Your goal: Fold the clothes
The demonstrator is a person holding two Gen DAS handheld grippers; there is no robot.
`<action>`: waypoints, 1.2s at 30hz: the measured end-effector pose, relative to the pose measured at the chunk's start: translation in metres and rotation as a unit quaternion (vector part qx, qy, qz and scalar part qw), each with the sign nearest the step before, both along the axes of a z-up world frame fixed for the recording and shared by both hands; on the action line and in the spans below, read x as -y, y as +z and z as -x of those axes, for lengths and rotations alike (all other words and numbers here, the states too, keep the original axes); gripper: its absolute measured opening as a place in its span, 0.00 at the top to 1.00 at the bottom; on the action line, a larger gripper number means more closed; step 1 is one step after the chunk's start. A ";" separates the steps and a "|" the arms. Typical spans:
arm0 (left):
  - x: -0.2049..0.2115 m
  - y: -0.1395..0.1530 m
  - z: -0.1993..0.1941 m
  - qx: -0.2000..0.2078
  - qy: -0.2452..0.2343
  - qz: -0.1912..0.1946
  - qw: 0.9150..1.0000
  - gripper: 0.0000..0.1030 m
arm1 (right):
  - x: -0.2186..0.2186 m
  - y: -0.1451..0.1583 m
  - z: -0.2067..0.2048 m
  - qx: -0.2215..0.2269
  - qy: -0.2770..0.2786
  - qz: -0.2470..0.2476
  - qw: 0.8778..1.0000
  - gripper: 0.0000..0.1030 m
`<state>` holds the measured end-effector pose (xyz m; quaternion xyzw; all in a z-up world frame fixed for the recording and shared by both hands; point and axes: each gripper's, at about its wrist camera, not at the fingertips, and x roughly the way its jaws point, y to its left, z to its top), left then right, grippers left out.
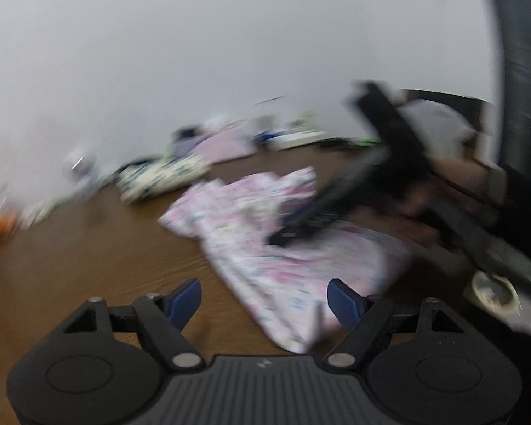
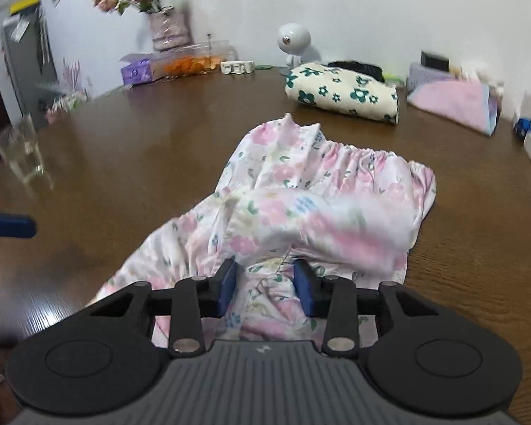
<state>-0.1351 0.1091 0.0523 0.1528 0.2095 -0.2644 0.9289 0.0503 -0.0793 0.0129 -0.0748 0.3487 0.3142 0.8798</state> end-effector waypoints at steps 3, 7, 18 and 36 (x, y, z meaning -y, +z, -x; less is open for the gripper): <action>0.013 -0.013 0.020 0.026 -0.058 -0.047 0.997 0.25 | 0.004 0.000 0.014 -0.003 0.018 0.005 1.000 0.63; 0.023 -0.028 0.037 0.046 -0.095 -0.093 0.990 0.25 | 0.012 0.002 0.044 -0.005 0.029 0.012 0.999 0.63; 0.027 -0.053 0.042 0.046 -0.114 -0.123 0.985 0.26 | 0.051 0.035 0.149 0.130 0.079 0.015 0.988 0.09; 0.036 -0.049 0.055 0.020 -0.144 -0.117 0.982 0.55 | 0.056 -0.010 0.197 0.125 0.206 0.077 0.967 0.56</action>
